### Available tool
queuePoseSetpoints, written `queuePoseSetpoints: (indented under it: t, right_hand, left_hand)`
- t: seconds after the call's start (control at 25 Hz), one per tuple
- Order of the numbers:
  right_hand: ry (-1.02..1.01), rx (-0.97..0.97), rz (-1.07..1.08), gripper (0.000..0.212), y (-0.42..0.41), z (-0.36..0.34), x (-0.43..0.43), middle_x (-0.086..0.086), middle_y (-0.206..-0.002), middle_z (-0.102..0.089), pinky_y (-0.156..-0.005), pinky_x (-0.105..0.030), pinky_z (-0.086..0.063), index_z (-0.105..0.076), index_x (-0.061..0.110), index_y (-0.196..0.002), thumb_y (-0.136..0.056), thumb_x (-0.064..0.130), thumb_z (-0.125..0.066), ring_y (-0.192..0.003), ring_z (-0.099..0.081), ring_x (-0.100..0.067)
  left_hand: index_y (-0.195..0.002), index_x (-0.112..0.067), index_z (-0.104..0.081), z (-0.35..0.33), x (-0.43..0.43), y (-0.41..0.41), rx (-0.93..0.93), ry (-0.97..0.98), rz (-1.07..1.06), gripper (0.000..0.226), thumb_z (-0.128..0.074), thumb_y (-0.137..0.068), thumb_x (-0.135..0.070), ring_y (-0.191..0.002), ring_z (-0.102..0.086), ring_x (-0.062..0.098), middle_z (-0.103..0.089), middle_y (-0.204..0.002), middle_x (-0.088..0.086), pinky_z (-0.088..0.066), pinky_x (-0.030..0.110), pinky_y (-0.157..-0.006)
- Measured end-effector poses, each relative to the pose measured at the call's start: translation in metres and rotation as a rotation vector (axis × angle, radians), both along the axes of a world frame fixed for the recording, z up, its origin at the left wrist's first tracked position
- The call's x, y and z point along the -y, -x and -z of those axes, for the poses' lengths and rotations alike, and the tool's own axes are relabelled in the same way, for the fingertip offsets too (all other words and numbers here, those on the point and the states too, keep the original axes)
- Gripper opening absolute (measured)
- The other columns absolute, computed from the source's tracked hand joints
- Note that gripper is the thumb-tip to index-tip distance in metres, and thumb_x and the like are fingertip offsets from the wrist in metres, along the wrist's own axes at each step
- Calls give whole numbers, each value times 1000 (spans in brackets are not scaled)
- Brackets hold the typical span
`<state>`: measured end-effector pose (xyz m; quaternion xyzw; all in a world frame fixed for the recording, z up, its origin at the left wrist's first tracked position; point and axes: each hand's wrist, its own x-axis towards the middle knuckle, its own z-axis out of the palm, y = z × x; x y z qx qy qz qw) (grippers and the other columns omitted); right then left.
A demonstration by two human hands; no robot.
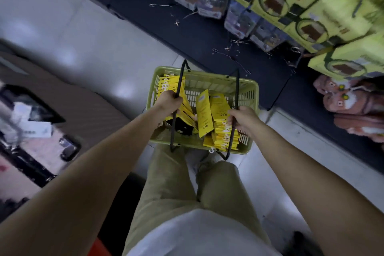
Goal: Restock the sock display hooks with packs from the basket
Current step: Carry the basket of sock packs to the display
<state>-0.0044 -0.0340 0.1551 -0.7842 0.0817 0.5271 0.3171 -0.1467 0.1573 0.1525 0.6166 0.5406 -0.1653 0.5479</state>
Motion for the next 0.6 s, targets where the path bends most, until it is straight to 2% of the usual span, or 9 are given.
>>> queuePoseSetpoints:
  t: [0.12,0.2,0.32,0.48,0.6]
  right_hand:
    - [1,17,-78,14,5,-8,-68,-4,-69,-54,-71,-34,-46,-52,15,-79,-93,15,-54,-60,-54,-17]
    - [7,33,-148,12,9,-13,-119,-3,-70,-53,-69,-33,-45,-53,14,-82,-94,15,-53,-61,-53,-16]
    - [0,71,-266,10,14,-20,-197,-3,-75,-53,-64,-28,-43,-56,9,-98,-94,17,-53,-64,-54,-14]
    - [-41,80,-411,15,18,-24,-302,-3,-77,-52,-75,-34,-46,-54,9,-106,-94,19,-52,-67,-53,-15]
    - [-68,93,-545,13,13,-24,-394,-1,-77,-53,-76,-34,-46,-54,11,-103,-94,20,-52,-68,-53,-14]
  left_hand:
    - [-78,-15,-51,-7,-58,22,16,16,-16,15,-49,-93,-16,-61,-63,20,-60,-68,5,-58,37,-68]
    - [-80,-13,-52,-11,-101,39,18,26,-76,13,-49,-93,-16,-58,-62,18,-60,-65,3,-57,35,-64]
    - [-88,-12,-51,-18,-163,61,30,29,-168,8,-50,-94,-17,-62,-62,19,-59,-68,4,-57,32,-59]
    - [-93,-14,-50,-22,-237,82,34,-51,-297,8,-51,-95,-21,-60,-59,15,-57,-72,3,-47,23,-44]
    - [-95,-14,-48,-23,-299,92,45,-90,-438,8,-50,-95,-22,-56,-55,13,-54,-70,1,-42,22,-42]
